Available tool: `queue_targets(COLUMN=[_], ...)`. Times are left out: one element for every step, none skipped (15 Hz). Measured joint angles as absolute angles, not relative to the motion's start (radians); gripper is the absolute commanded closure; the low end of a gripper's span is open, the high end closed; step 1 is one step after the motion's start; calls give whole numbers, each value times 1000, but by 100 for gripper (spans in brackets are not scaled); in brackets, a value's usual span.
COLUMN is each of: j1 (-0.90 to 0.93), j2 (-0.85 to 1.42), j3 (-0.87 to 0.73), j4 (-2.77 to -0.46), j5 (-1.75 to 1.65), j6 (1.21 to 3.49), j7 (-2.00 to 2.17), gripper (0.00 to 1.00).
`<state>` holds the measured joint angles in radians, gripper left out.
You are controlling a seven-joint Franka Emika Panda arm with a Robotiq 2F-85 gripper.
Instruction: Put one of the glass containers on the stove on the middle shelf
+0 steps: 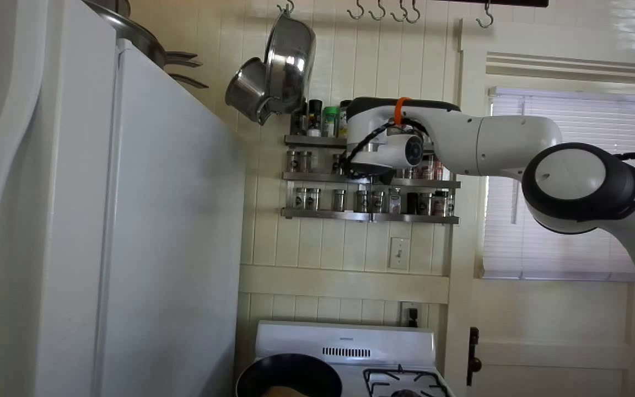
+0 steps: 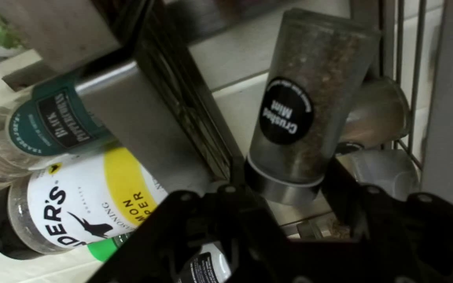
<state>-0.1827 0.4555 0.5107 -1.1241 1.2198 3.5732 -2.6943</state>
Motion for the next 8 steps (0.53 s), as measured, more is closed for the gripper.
queue_targets(j1=[-182,-182,-182,-181,-180,-179,-178,-178], j2=[456,456,456,457,459,460,461,462], j3=[511,511,511,511,512,513,513,513], j4=[-1124,-1123,-1122,-1121,-1118,-1115,-1112,-1110], j5=[1220,1221,1221,1222,1225,1228,1232,1238], j6=[3574,3574,3574,3577,3580,3584,3589,3591], j7=[-2689,-2682,-2672,-2661,-2648,-2637,-2627,-2615], gripper=[72,72,72,72,72,72,72,72])
